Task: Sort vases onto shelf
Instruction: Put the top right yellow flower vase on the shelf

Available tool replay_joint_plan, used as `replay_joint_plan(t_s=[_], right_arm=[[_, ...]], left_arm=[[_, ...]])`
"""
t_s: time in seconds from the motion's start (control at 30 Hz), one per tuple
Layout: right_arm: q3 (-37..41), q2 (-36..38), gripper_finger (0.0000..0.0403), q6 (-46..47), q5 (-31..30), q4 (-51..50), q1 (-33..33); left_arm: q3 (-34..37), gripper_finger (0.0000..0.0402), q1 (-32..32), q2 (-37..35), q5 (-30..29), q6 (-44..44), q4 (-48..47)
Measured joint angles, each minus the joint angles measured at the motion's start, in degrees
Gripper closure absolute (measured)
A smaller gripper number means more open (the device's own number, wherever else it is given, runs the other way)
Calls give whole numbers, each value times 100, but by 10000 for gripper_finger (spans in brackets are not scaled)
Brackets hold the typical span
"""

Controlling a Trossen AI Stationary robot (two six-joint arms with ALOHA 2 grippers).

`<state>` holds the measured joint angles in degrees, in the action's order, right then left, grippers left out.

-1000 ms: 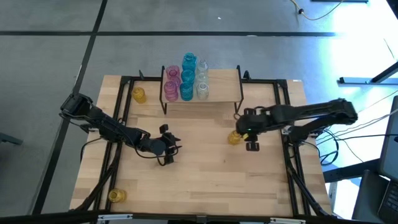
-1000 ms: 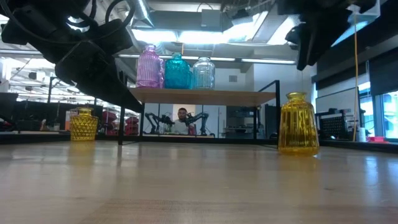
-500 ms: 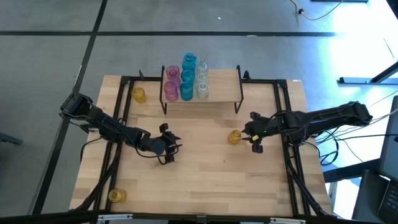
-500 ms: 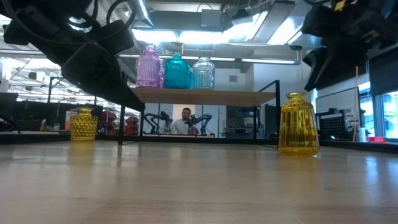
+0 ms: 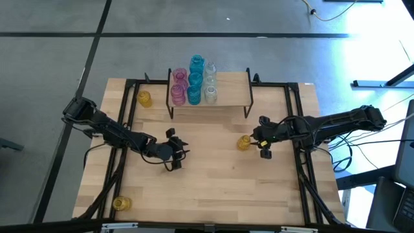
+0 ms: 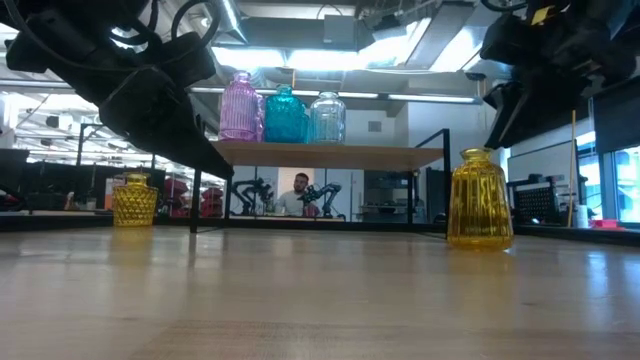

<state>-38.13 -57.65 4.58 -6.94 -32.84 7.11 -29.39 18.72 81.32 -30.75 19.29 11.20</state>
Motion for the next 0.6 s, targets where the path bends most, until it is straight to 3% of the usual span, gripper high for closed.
replay_joint_plan(t_s=[0.37,0.53,0.6], right_arm=[[0,2,256,141,-241,11,0],[-8,2,228,1162,-1400,196,0],[-6,2,214,1166,-1655,140,-4]], left_arm=[[0,264,0,-2,-1,6,0],[0,264,0,0,-1,6,0],[0,264,0,0,-1,8,0]])
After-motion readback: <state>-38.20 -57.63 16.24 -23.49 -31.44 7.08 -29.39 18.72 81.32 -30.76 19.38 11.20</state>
